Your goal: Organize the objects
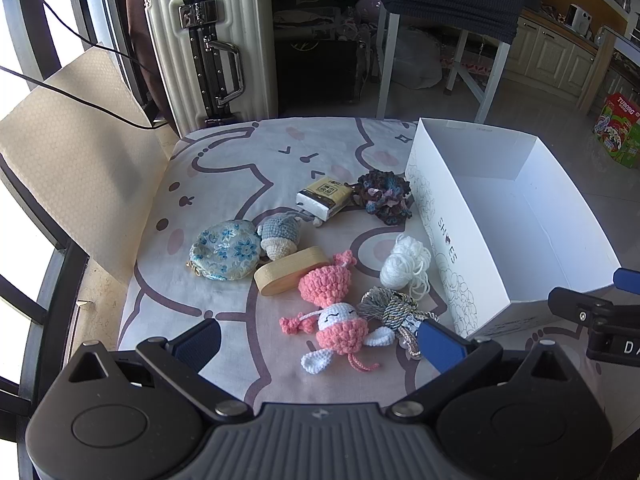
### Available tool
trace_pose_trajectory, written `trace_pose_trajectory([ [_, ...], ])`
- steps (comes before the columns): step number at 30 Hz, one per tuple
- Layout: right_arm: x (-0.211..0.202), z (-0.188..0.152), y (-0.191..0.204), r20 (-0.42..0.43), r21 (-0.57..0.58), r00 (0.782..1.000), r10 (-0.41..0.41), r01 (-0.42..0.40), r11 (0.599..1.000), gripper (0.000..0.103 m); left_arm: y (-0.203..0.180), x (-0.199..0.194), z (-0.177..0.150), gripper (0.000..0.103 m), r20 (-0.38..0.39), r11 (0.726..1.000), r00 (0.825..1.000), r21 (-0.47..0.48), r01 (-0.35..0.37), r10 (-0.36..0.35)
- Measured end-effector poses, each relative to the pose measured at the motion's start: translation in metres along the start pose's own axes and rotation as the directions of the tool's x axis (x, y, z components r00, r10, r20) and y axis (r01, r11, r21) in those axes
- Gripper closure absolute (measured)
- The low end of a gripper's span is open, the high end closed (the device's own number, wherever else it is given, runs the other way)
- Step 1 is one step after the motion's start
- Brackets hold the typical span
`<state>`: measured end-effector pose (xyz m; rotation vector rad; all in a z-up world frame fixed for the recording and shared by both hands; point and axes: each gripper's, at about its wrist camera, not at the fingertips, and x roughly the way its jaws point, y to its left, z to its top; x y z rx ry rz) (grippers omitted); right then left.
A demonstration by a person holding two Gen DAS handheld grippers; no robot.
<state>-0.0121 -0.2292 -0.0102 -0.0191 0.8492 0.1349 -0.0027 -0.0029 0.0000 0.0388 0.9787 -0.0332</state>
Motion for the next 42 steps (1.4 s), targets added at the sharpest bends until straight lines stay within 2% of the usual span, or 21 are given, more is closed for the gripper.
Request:
trace_pose_trajectory([
  [22, 0.0, 0.0, -0.002, 0.005, 0.002, 1.0, -0.002, 0.002, 1.0, 0.0, -0.004, -0.002, 0.004, 0.0, 0.008, 1.0, 1.0, 0.007, 0.003, -0.003],
  [32, -0.012, 0.014, 0.001, 0.058, 0.0, 0.998, 0.004, -0.004, 1.0, 0.0, -0.003, -0.021, 0.014, 0.0, 0.126, 0.999, 0.992, 0.04, -0.021, 0.016],
  [38, -0.02, 0.04, 0.017, 0.111, -0.085, 0.993, 0.031, -0.022, 0.996, 0.0, 0.005, -0.03, 0.025, 0.0, 0.175, 0.999, 0.984, 0.025, -0.03, 0.026],
  [42, -0.014, 0.057, 0.029, 0.111, -0.179, 0.991, 0.072, -0.052, 0.982, 0.0, 0.018, -0.033, 0.032, 0.0, 0.225, 0.998, 0.973, -0.043, -0.04, 0.048],
])
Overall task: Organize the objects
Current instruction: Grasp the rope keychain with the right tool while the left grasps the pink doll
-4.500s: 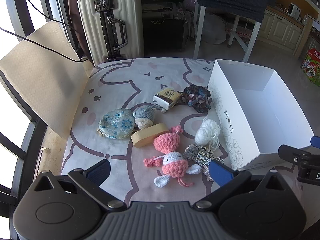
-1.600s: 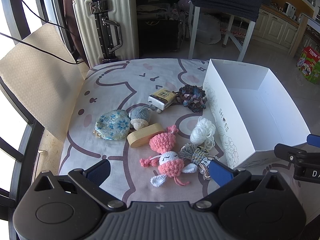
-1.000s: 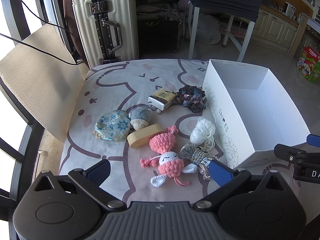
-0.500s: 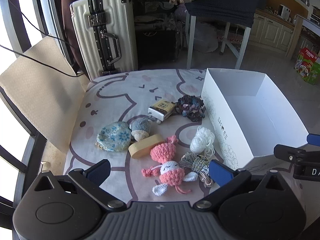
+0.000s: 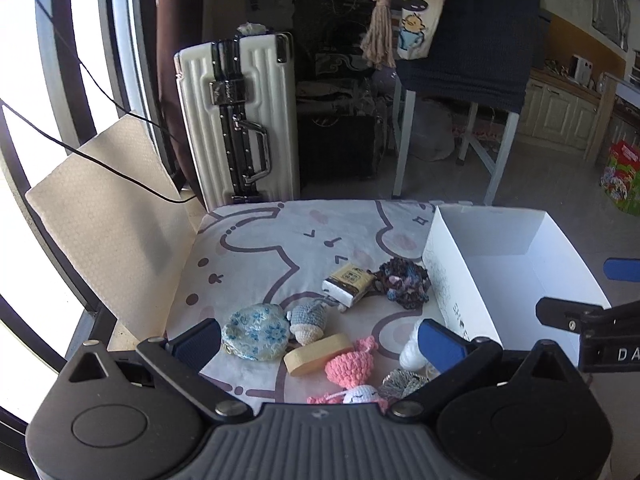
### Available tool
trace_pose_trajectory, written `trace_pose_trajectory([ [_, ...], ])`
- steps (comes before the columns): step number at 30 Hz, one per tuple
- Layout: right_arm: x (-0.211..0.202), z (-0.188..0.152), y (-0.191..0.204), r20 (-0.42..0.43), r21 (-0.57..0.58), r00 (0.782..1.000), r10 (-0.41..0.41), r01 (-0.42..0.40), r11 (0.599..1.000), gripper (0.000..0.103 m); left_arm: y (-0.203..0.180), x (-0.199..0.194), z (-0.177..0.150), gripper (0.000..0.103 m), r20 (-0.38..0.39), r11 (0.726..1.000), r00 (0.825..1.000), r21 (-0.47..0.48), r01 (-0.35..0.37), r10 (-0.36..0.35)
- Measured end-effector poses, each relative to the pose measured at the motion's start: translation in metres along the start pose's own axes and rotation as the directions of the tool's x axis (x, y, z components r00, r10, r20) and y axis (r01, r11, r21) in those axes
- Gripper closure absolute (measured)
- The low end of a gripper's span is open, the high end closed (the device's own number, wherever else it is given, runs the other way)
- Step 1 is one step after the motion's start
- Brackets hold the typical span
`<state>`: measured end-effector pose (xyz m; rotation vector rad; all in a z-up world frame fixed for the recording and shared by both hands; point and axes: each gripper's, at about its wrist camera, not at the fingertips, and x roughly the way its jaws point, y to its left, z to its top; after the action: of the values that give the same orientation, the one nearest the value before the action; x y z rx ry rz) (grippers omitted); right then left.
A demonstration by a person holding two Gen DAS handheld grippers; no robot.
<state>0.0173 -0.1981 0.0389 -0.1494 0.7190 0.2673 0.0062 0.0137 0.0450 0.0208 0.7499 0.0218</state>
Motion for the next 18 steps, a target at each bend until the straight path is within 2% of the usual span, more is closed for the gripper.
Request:
trace_pose_trajectory([
  [5, 0.03, 0.012, 0.014, -0.018, -0.159, 0.999, 0.033, -0.035, 0.987, 0.0, 0.014, 0.012, 0.005, 0.0, 0.025, 0.999, 0.999, -0.043, -0.024, 0.025],
  [9, 0.057, 0.012, 0.023, -0.045, -0.257, 0.997, 0.065, -0.074, 0.963, 0.001, 0.018, 0.033, 0.011, 0.001, -0.051, 0.999, 0.998, -0.028, -0.04, 0.039],
  [11, 0.072, 0.009, 0.027, -0.07, -0.297, 0.994, 0.081, -0.098, 0.95, 0.011, 0.021, 0.048, 0.012, 0.001, -0.105, 0.997, 0.993, -0.048, -0.056, 0.051],
  [13, 0.087, 0.006, 0.031, -0.112, -0.324, 0.989, 0.092, -0.124, 0.938, 0.019, 0.025, 0.064, 0.012, 0.003, -0.157, 0.995, 0.987, -0.084, -0.047, 0.033],
  [17, 0.111, -0.006, 0.042, -0.193, -0.36, 0.975, 0.11, -0.175, 0.916, 0.03, 0.028, 0.096, 0.008, 0.018, -0.243, 0.991, 0.97, -0.133, -0.007, -0.026],
  [18, 0.117, -0.009, 0.044, -0.213, -0.363, 0.97, 0.116, -0.189, 0.912, 0.038, 0.028, 0.102, 0.006, 0.019, -0.258, 0.99, 0.966, -0.138, -0.001, -0.035],
])
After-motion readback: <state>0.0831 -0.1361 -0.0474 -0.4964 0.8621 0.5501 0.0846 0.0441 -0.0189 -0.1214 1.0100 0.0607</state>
